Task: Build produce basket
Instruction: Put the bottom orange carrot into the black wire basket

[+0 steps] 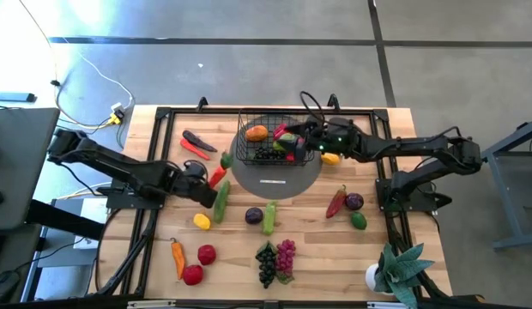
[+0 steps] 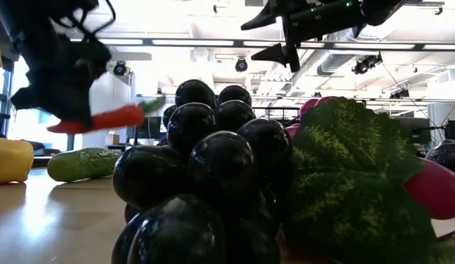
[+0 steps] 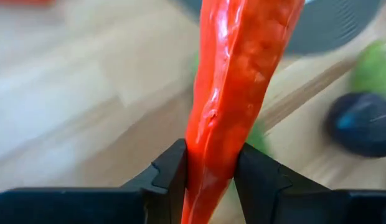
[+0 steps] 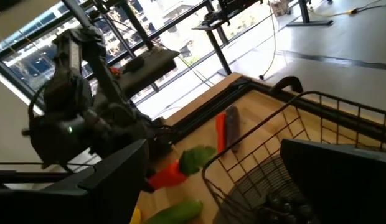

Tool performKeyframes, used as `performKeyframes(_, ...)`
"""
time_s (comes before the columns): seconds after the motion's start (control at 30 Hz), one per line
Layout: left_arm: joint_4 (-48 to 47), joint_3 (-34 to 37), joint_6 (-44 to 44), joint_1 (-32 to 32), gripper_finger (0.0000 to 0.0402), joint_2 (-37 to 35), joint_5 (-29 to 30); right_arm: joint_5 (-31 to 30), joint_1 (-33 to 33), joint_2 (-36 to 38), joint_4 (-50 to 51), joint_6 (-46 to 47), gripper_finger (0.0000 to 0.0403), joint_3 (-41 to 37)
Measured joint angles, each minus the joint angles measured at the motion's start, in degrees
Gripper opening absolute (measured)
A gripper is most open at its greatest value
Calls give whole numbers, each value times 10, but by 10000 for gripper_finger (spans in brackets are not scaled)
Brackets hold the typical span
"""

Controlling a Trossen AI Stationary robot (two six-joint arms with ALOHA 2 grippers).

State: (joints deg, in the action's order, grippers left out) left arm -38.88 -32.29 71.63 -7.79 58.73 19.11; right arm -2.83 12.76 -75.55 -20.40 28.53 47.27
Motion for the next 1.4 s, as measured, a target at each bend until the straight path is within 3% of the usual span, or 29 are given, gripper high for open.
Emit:
performKeyframes(0.2,2,-38,-82,23,103,-48,57,-22,-37,0,-4,25,348,0)
performKeyframes(0.43,18,-98,-231,89,103,-56,61,-21,-53,0,-4,16,348,0)
performKeyframes(0.7,90,-125,-364,193,103,-37,1,-20,-53,0,-4,15,354,0)
performKeyframes(0.93,160,-145,-462,273,103,6,-89,1,-53,0,-4,32,394,0)
performKeyframes(1.1,164,-171,-520,317,103,59,-100,-12,-53,0,-6,107,395,0)
performKeyframes(1.4,170,-224,-573,373,104,161,-144,-16,-53,0,-9,146,395,0)
